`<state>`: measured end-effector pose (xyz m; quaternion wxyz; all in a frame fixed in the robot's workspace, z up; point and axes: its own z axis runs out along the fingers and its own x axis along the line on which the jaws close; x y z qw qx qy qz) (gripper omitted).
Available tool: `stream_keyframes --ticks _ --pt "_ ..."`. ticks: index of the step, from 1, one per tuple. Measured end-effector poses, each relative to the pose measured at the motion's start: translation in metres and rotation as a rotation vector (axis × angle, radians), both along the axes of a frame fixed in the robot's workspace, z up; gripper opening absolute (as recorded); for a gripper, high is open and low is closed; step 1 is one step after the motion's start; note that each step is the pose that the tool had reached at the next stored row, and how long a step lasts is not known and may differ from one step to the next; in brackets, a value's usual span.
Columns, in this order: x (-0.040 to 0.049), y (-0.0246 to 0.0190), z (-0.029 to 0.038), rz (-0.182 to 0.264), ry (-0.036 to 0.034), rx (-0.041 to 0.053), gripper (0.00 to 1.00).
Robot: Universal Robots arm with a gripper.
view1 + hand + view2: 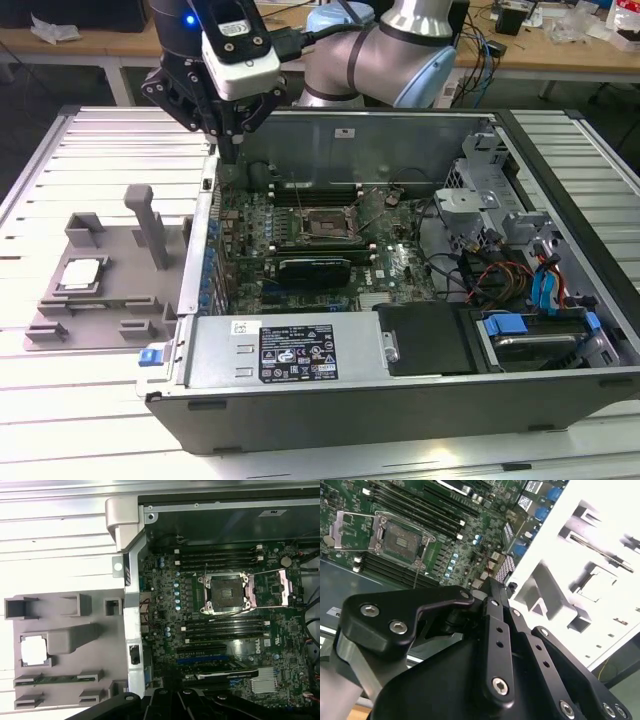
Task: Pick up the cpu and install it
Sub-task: 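Reach for the cpu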
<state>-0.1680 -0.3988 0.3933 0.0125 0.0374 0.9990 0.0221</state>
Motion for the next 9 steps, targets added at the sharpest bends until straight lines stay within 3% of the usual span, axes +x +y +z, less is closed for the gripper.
stream_keyframes --ticks 9 --pt "-0.0134 0.0000 0.0000 0.000 -0.0001 0.0000 0.11"
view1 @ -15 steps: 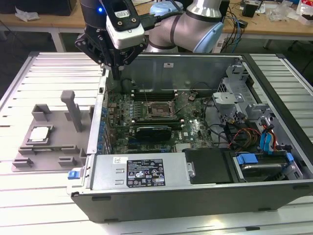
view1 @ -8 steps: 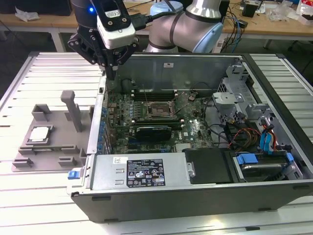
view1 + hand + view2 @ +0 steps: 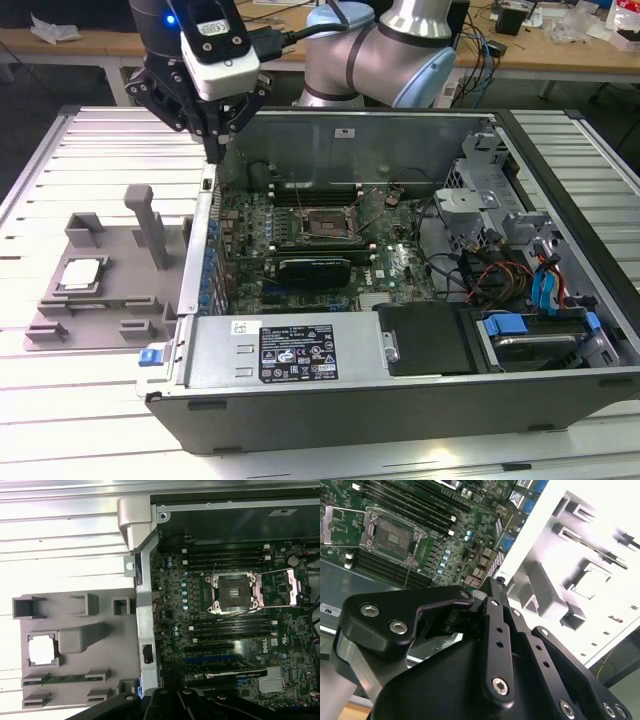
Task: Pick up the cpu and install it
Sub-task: 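Reach for the cpu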
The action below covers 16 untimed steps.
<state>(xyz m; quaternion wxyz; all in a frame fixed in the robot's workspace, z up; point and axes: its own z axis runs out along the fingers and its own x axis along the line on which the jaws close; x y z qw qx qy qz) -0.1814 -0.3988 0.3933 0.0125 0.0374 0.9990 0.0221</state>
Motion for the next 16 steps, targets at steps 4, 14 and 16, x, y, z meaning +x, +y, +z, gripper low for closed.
stream_keyframes --ticks 4,14,16 --pt "-0.0073 0.0000 0.0000 0.000 -0.0001 0.0000 0.11" --pt "-0.0249 0.0000 0.0000 0.000 -0.0001 0.0000 0.11" --pt "-0.0289 0.0000 0.0000 0.000 -0.0001 0.0000 0.11"
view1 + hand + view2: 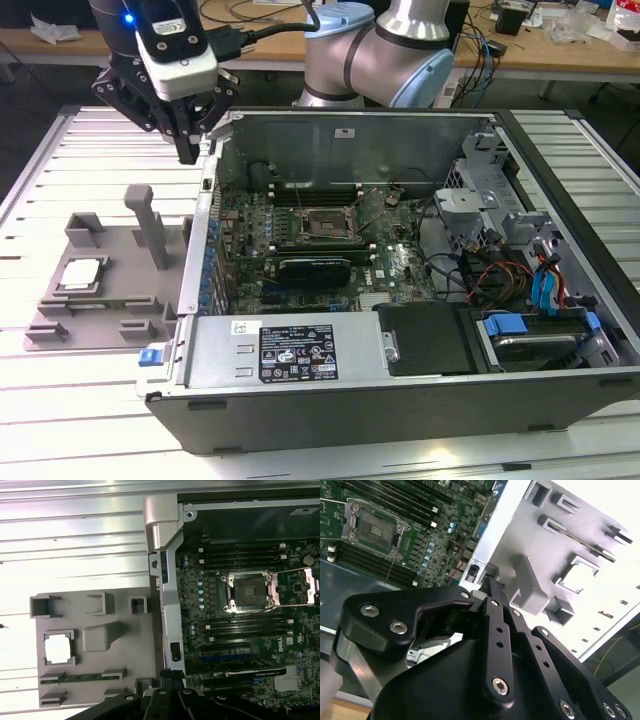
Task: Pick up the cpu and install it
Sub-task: 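Reach for the cpu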
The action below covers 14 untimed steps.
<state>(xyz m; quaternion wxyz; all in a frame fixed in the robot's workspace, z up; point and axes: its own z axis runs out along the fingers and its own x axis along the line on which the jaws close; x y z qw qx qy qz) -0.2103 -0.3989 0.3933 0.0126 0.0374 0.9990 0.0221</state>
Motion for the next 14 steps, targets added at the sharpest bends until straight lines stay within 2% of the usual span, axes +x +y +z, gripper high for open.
stream_keyframes --ticks 12,14 --pt "-0.0289 0.0000 0.0000 0.000 -0.0001 0.0000 0.11" --pt "-0.0366 0.0000 0.0000 0.000 -0.0002 0.0000 0.11"
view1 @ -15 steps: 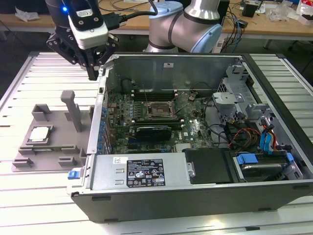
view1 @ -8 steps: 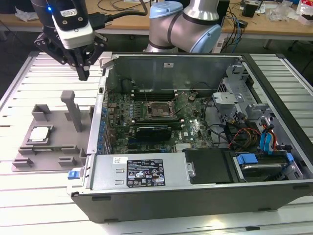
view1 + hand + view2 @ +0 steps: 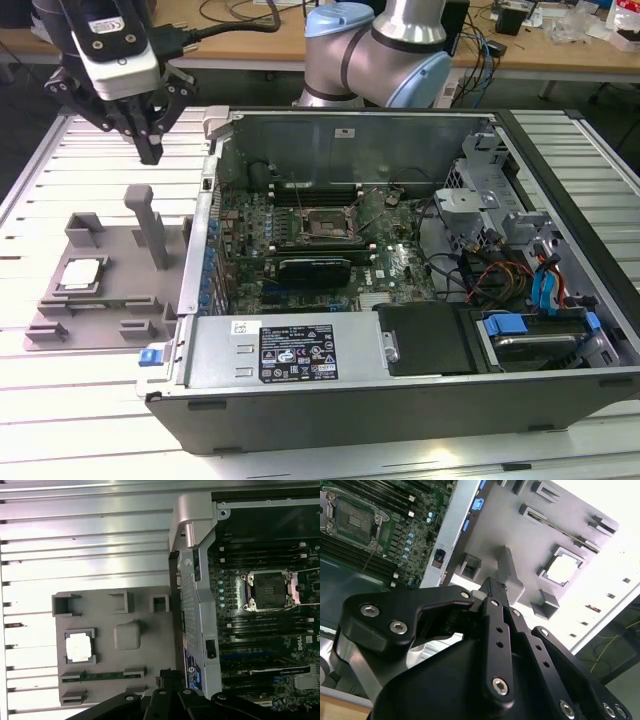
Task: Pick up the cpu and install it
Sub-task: 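Reach for the cpu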
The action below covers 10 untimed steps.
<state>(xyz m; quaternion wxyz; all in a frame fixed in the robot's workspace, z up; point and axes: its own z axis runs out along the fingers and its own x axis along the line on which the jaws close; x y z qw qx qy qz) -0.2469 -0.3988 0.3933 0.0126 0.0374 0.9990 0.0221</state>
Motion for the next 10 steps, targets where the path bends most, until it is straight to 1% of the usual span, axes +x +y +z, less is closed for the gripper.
stream_keyframes --ticks 4,7,10 --pt "-0.0059 0.0000 0.0000 0.000 0.0000 -0.0001 0.11" --pt "-0.0163 0.0000 0.0000 0.000 -0.0001 0.0000 0.11" --pt "-0.0220 0.0000 0.0000 0.000 -0.0001 0.0000 0.11"
